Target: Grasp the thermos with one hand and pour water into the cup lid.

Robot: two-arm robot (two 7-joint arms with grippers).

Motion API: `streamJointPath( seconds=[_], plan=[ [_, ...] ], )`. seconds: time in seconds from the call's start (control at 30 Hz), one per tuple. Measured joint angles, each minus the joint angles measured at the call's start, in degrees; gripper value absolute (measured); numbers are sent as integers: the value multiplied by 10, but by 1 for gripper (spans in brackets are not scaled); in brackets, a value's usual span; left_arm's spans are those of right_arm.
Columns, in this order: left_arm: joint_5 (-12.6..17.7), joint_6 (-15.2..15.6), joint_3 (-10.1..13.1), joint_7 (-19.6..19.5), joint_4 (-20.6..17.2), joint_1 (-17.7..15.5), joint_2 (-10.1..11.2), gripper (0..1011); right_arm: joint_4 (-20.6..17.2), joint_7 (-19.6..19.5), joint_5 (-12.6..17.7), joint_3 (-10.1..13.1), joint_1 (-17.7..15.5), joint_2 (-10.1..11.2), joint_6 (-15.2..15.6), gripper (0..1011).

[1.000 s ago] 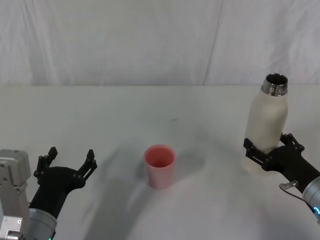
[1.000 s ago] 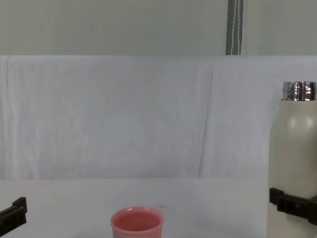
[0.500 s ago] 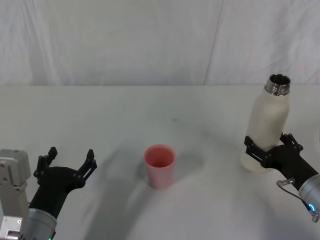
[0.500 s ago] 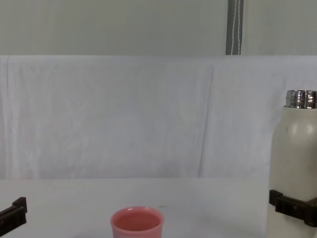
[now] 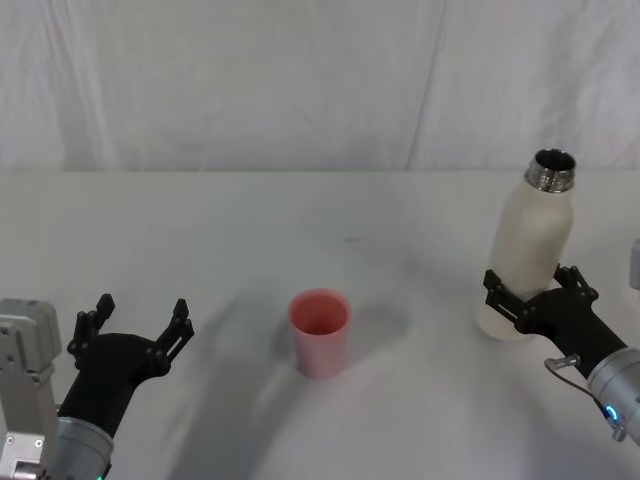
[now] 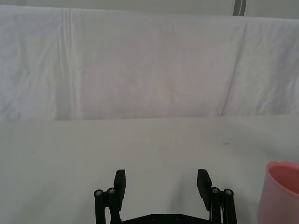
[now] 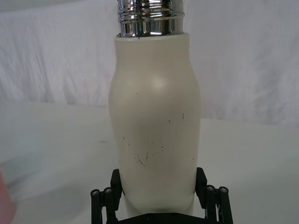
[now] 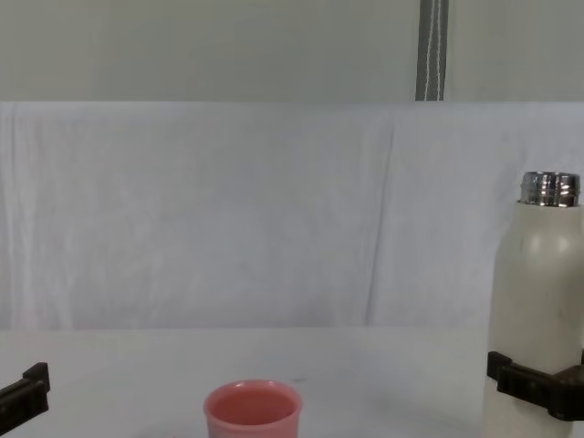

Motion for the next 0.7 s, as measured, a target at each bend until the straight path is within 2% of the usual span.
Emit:
streamJointPath(
  seconds=[0.7],
  plan=[
    [0, 0, 0, 0, 0, 0, 0, 1001, 14, 2, -12, -4, 9, -6, 0, 955]
  ],
)
